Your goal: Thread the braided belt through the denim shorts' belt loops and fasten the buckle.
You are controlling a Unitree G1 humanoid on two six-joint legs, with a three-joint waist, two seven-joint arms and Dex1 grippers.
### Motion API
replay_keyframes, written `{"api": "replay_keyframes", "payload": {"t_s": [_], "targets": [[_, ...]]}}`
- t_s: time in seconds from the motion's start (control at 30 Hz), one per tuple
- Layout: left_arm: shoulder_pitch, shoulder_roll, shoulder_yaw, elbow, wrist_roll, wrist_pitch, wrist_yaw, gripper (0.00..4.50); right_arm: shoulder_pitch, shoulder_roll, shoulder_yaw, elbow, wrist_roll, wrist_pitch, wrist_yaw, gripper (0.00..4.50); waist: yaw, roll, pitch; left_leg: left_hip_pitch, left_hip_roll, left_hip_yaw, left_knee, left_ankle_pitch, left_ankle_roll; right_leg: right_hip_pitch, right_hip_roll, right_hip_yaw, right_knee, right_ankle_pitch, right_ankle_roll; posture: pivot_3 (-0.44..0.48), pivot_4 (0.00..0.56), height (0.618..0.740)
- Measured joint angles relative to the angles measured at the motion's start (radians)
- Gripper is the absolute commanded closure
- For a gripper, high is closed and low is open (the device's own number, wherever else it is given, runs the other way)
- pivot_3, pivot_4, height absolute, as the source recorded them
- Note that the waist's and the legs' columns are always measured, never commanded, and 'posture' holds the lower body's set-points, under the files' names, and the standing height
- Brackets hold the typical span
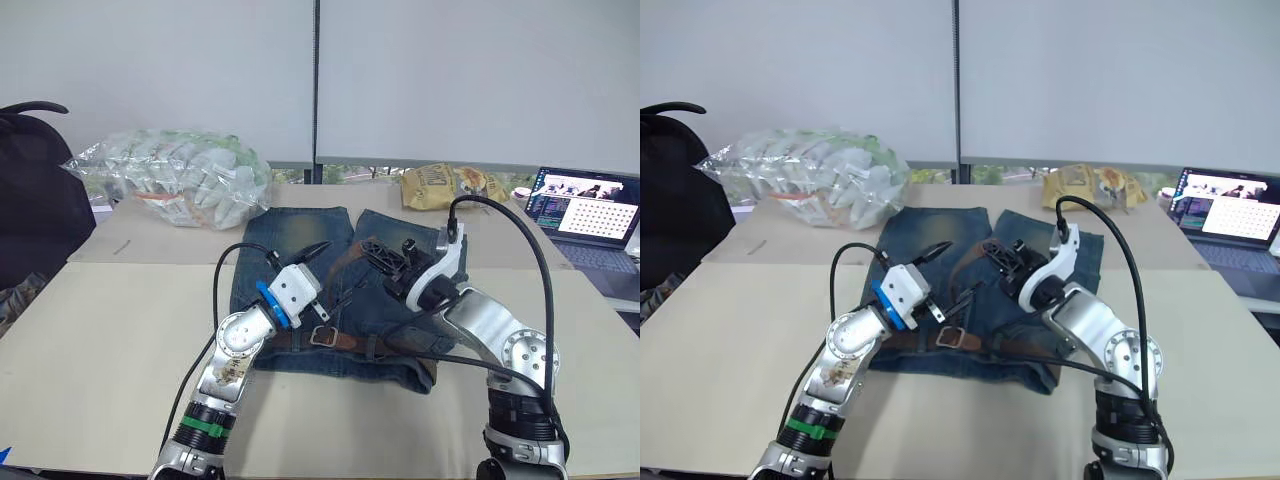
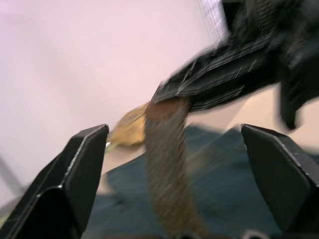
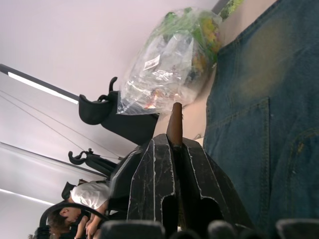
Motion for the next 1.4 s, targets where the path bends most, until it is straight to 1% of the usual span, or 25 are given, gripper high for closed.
{"api": "replay_keyframes", "payload": {"t_s": [0.17, 0.2, 0.27, 0.33, 0.37, 0.4, 0.47, 0.5, 0.57, 0.6, 0.63, 0.7, 0.73, 0.8, 0.9, 0.97, 1.07, 1.13, 1.23, 1.37, 1.4], "targets": [[-0.021, 0.006, -0.040, 0.007, 0.134, -0.034, 0.105, 2.55, 0.000, 0.003, 0.026, 0.000, 0.000, -0.001, 0.000, 4.50, 0.001, 0.000, 0.000, 0.000, 0.000, 0.000, 0.000, 0.000, 0.000, 0.000, 0.000, 0.000, -0.001, 0.000, -0.001, 0.000, 0.150, 0.740], [-0.027, 0.009, -0.051, 0.017, 0.155, -0.034, 0.122, 2.96, 0.001, 0.003, 0.028, -0.001, 0.000, -0.001, 0.000, 4.50, 0.001, 0.000, 0.000, 0.000, 0.000, 0.000, 0.000, 0.000, 0.000, 0.000, 0.000, 0.000, 0.000, 0.000, 0.000, 0.000, 0.150, 0.740], [-0.042, 0.013, -0.055, 0.034, 0.176, -0.034, 0.141, 3.55, 0.008, 0.002, 0.028, -0.001, 0.000, -0.003, 0.000, 4.50, 0.000, 0.000, 0.000, 0.000, 0.000, 0.000, 0.000, 0.000, 0.000, 0.000, 0.000, 0.000, 0.000, 0.000, 0.000, 0.000, 0.150, 0.740], [-0.055, 0.017, -0.061, 0.044, 0.192, -0.034, 0.154, 4.30, 0.015, 0.002, 0.027, -0.002, -0.002, -0.013, 0.000, 4.50, 0.000, 0.000, 0.000, 0.000, 0.000, 0.000, 0.000, 0.000, 0.000, 0.000, 0.000, 0.000, -0.001, 0.000, 0.000, 0.000, 0.150, 0.740], [-0.057, 0.018, -0.067, 0.047, 0.199, -0.034, 0.160, 4.48, 0.018, 0.001, 0.027, -0.005, -0.004, -0.018, 0.000, 4.50, -0.001, 0.000, 0.000, 0.000, 0.000, 0.000, -0.001, 0.000, 0.000, 0.000, 0.000, 0.000, -0.001, 0.000, 0.000, 0.000, 0.150, 0.740], [-0.057, 0.019, -0.072, 0.050, 0.205, -0.034, 0.163, 4.48, 0.023, 0.000, 0.028, -0.008, -0.008, -0.021, 0.000, 4.50, 0.000, 0.000, 0.000, 0.000, 0.000, 0.000, -0.001, 0.000, 0.000, 0.000, 0.000, 0.000, -0.001, 0.000, 0.000, 0.000, 0.150, 0.740], [-0.057, 0.022, -0.080, 0.055, 0.209, -0.036, 0.163, 4.50, 0.035, -0.012, 0.033, -0.016, -0.021, -0.022, 0.009, 3.69, 0.000, 0.000, 0.000, -0.001, 0.000, 0.000, -0.001, 0.000, 0.000, -0.001, 0.000, 0.000, -0.001, 0.000, 0.000, 0.000, 0.150, 0.740], [-0.057, 0.025, -0.081, 0.058, 0.209, -0.036, 0.163, 4.50, 0.037, -0.027, 0.041, -0.024, -0.032, -0.020, 0.026, 3.41, 0.000, 0.000, 0.000, -0.001, 0.000, 0.000, -0.001, 0.000, 0.000, -0.001, 0.000, 0.000, 0.000, 0.000, 0.000, 0.000, 0.150, 0.740], [-0.057, 0.041, -0.077, 0.066, 0.205, -0.035, 0.160, 4.50, 0.045, -0.052, 0.048, -0.051, -0.056, -0.019, 0.070, 2.71, -0.001, 0.000, 0.000, -0.001, 0.000, 0.000, -0.001, 0.000, 0.000, -0.001, 0.000, 0.000, 0.000, 0.000, 0.000, 0.000, 0.150, 0.740], [-0.057, 0.057, -0.075, 0.070, 0.194, -0.035, 0.149, 4.50, 0.050, -0.096, 0.061, -0.069, -0.100, -0.015, 0.119, 2.30, 0.000, 0.000, 0.000, -0.001, 0.000, 0.000, -0.001, 0.000, 0.000, -0.001, 0.000, 0.000, 0.000, 0.000, 0.000, 0.000, 0.150, 0.740], [-0.056, 0.070, -0.073, 0.071, 0.180, -0.035, 0.136, 4.50, 0.054, -0.132, 0.069, -0.082, -0.148, -0.013, 0.167, 2.01, 0.000, 0.000, 0.000, -0.001, 0.000, 0.000, -0.001, 0.000, 0.000, -0.001, 0.000, 0.000, 0.000, 0.000, 0.000, 0.000, 0.150, 0.740], [-0.054, 0.107, -0.064, 0.075, 0.152, -0.030, 0.102, 4.50, 0.070, -0.237, 0.108, -0.113, -0.292, -0.020, 0.300, 1.23, 0.001, 0.000, 0.000, -0.001, 0.000, 0.000, -0.001, 0.000, 0.000, -0.002, 0.000, 0.000, -0.001, 0.000, 0.000, 0.000, 0.150, 0.740], [-0.053, 0.121, -0.054, 0.078, 0.139, -0.027, 0.090, 4.50, 0.077, -0.276, 0.130, -0.126, -0.358, -0.027, 0.361, 0.96, 0.001, 0.000, 0.000, -0.001, 0.000, 0.000, -0.001, 0.000, 0.000, -0.002, 0.000, 0.000, -0.001, 0.000, 0.000, 0.000, 0.150, 0.740], [-0.053, 0.142, -0.041, 0.081, 0.110, -0.013, 0.059, 4.50, 0.091, -0.348, 0.202, -0.154, -0.517, -0.064, 0.488, 0.96, -0.001, 0.000, 0.000, -0.001, 0.000, 0.001, -0.001, 0.000, 0.000, -0.003, 0.000, 0.000, 0.000, 0.000, 0.000, 0.000, 0.150, 0.740], [-0.053, 0.178, -0.029, 0.089, 0.051, 0.033, -0.012, 4.50, 0.105, -0.491, 0.394, -0.185, -0.797, -0.126, 0.677, 0.96, -0.001, 0.000, 0.000, -0.001, 0.000, 0.001, -0.001, 0.000, 0.000, -0.004, 0.000, 0.000, 0.000, 0.000, 0.000, 0.000, 0.150, 0.740], [-0.054, 0.203, -0.018, 0.097, 0.011, 0.075, -0.059, 4.50, 0.103, -0.546, 0.503, -0.178, -0.959, -0.164, 0.769, 0.96, -0.001, 0.000, 0.000, -0.002, 0.000, 0.002, -0.001, 0.000, 0.000, -0.006, 0.000, 0.000, 0.001, 0.000, 0.000, 0.000, 0.150, 0.740], [-0.054, 0.233, -0.011, 0.109, -0.024, 0.113, -0.120, 4.50, 0.092, -0.538, 0.591, -0.169, -1.091, -0.205, 0.864, 0.96, -0.001, 0.000, 0.000, -0.007, 0.000, 0.001, 0.000, 0.000, 0.000, -0.012, 0.000, 0.001, 0.003, 0.000, 0.000, 0.000, 0.150, 0.740], [-0.055, 0.247, -0.012, 0.114, -0.028, 0.127, -0.149, 4.50, 0.079, -0.531, 0.643, -0.170, -1.165, -0.225, 0.917, 0.96, 0.001, 0.000, 0.000, -0.008, 0.000, 0.001, 0.000, 0.000, 0.000, -0.012, 0.000, 0.000, 0.003, 0.000, 0.000, 0.000, 0.150, 0.740], [-0.059, 0.267, -0.011, 0.114, -0.030, 0.139, -0.175, 4.50, 0.077, -0.512, 0.699, -0.138, -1.284, -0.248, 0.943, 0.96, 0.004, 0.000, 0.001, -0.009, 0.000, 0.001, 0.002, 0.000, 0.000, -0.012, 0.000, 0.000, 0.003, 0.000, 0.000, 0.000, 0.150, 0.740], [-0.059, 0.287, -0.012, 0.114, -0.030, 0.155, -0.211, 4.50, 0.078, -0.496, 0.731, -0.111, -1.404, -0.247, 0.971, 0.96, 0.005, 0.000, 0.001, -0.009, 0.000, 0.001, 0.003, 0.000, 0.000, -0.011, 0.000, 0.000, 0.003, 0.000, 0.000, 0.000, 0.150, 0.740], [-0.059, 0.289, -0.013, 0.114, -0.030, 0.155, -0.218, 4.50, 0.078, -0.496, 0.732, -0.111, -1.418, -0.247, 0.978, 1.46, 0.005, 0.000, 0.001, -0.009, 0.000, 0.001, 0.003, 0.000, 0.000, -0.012, 0.000, 0.000, 0.003, 0.000, 0.000, 0.000, 0.150, 0.740]]}}
